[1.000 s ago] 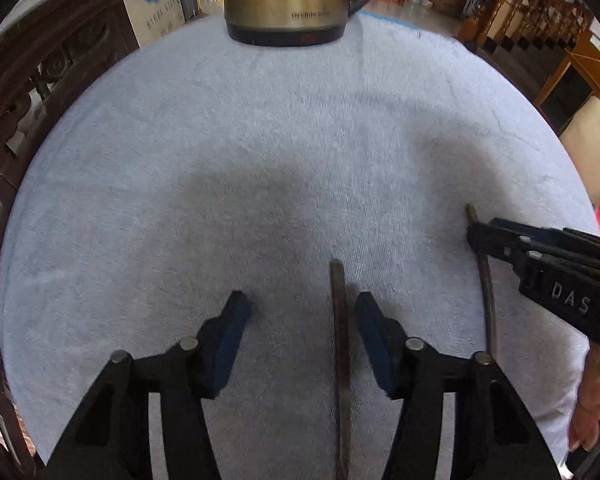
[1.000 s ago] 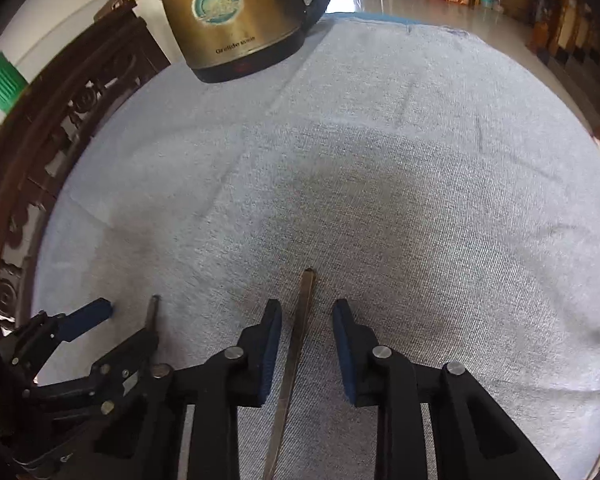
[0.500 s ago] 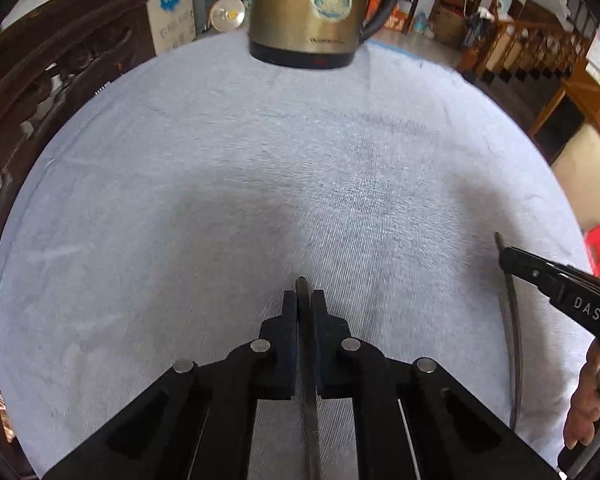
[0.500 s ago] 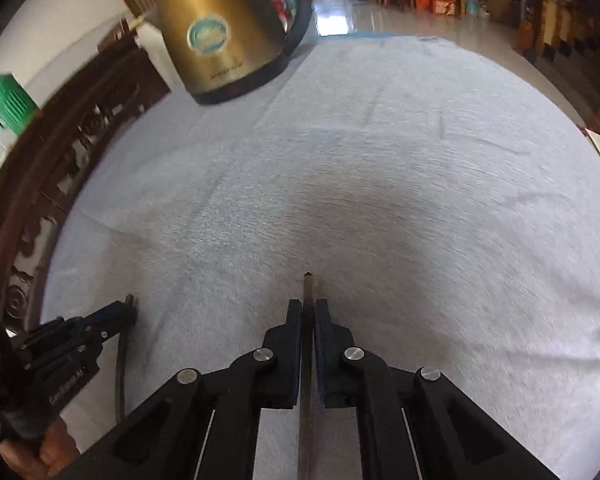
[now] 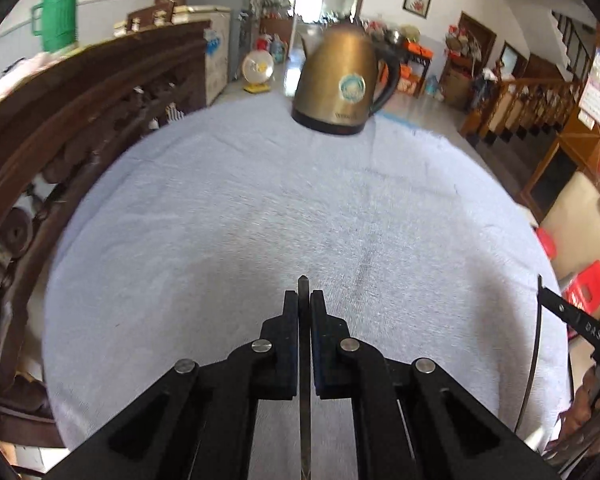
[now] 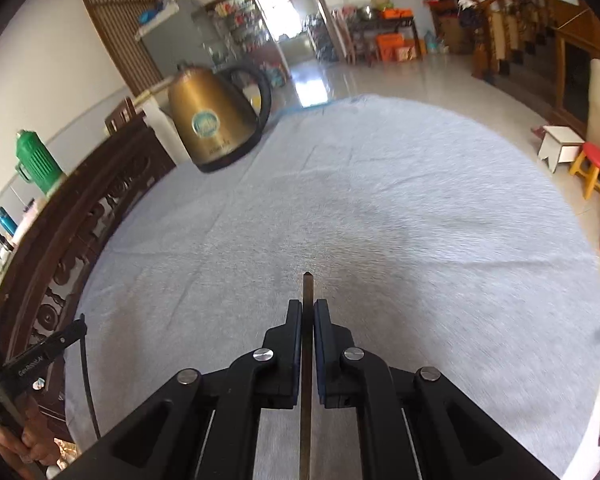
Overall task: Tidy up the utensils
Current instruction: 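Lift and carry both chopsticks toward the grey holder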
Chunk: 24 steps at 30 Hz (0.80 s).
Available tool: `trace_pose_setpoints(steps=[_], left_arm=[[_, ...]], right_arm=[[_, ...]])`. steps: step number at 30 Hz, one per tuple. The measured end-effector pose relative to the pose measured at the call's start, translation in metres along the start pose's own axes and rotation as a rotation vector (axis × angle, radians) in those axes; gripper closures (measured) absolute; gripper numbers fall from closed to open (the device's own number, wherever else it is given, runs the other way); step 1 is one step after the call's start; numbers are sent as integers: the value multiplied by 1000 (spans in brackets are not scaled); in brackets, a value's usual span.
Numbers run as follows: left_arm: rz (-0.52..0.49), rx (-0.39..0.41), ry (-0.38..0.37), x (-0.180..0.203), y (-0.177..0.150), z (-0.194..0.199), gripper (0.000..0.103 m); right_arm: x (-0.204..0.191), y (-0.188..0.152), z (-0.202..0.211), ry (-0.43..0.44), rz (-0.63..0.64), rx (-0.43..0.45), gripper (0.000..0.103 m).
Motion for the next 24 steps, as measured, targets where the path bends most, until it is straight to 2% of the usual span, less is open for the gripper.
trace_pose_setpoints(steps=[4, 12, 24], left_arm=[[14, 71, 17, -1, -10, 23, 98], [-23, 199, 37, 12, -24, 71, 98], [-39, 262, 18, 24, -35, 105, 98]], right_arm=[[2, -17, 35, 20, -16, 64, 97], [-5, -41, 83, 33, -32, 168, 97], [-15, -61, 117, 50, -27, 267, 96]])
Point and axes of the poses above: each gripper's, at about its wrist camera, not at the fingertips, and z roughly against the way its jaws point, x to its right, y to its top, the point moved 1 cm from there along -z, roughly the way its jaws point, and after that the axes turned 9 degrees about -x, right-handed, at the moved point
